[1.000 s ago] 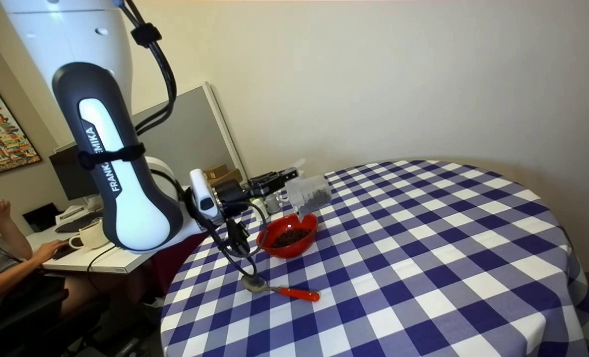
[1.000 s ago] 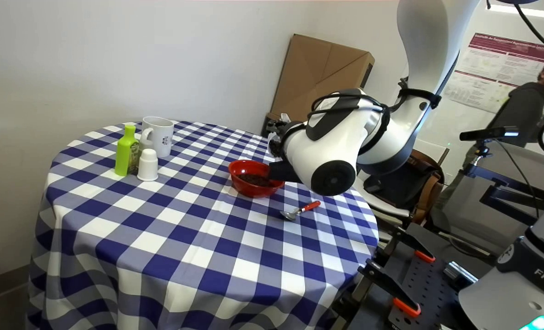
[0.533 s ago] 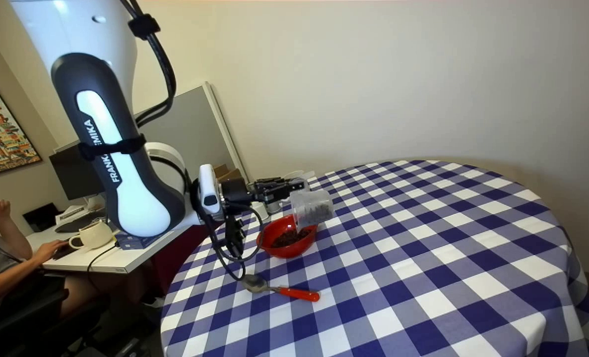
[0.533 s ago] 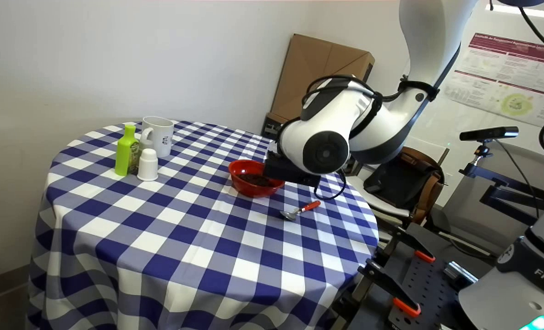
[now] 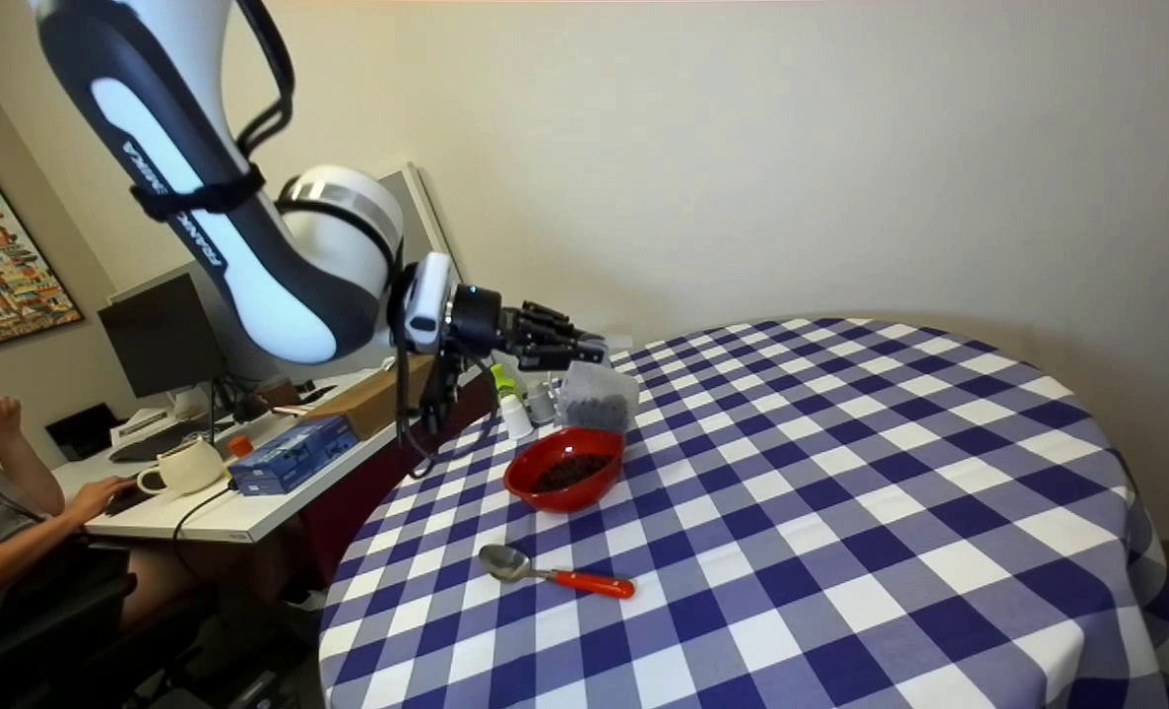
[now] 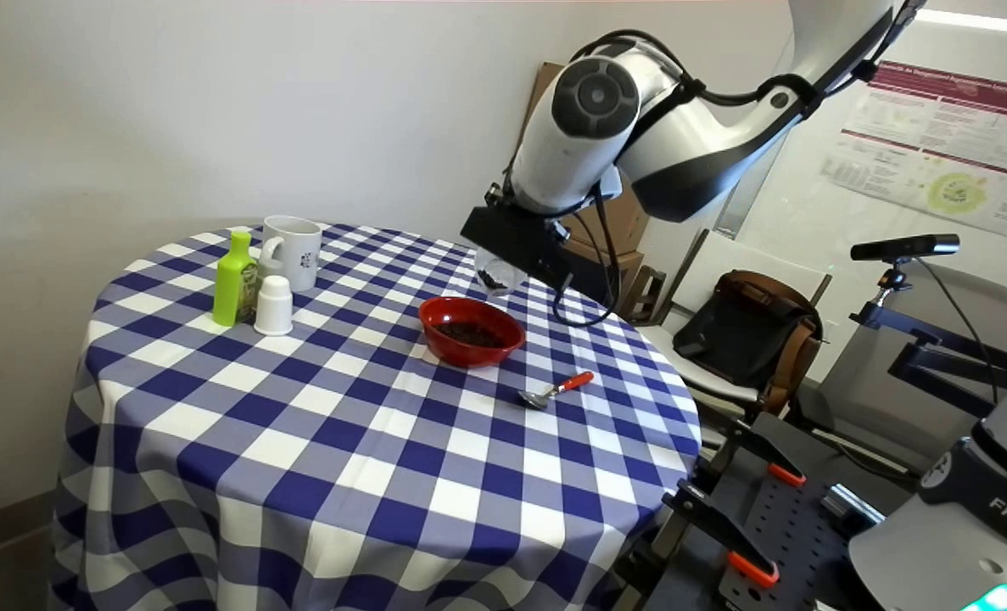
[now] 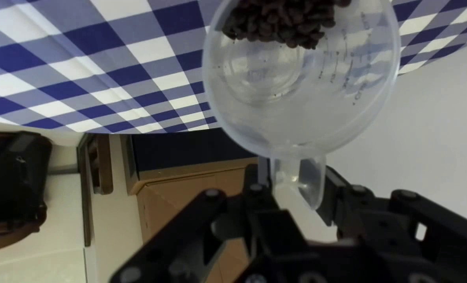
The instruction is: Pour some of the contents of the jug into the bowl
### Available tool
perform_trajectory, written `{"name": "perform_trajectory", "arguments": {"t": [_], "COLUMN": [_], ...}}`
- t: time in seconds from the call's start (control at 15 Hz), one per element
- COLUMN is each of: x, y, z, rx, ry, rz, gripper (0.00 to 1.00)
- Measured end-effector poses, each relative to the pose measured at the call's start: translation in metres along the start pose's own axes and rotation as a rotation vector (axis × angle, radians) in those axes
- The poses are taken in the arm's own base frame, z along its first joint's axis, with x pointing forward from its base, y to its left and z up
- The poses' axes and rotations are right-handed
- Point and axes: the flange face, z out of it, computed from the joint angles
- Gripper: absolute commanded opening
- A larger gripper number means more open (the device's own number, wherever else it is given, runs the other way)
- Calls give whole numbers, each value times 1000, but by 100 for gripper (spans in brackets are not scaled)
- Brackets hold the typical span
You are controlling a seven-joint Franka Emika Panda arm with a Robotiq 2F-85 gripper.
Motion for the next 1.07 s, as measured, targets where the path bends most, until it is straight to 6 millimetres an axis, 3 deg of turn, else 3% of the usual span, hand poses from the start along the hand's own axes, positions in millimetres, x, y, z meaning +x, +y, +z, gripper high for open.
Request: {"name": "perform_trajectory", "arguments": {"t": [0.33, 0.47, 0.67, 0.87, 1.07], "x": [96, 140, 195, 217, 214], "y": [-24, -23, -5, 18, 38], "z": [3, 19, 54, 92, 129], "rx": [-40, -63, -131, -227, -332], "ry": [-222, -299, -397, -505, -620], "rz": [234, 318, 418, 497, 570], "gripper": [7, 7, 7, 7, 7]}}
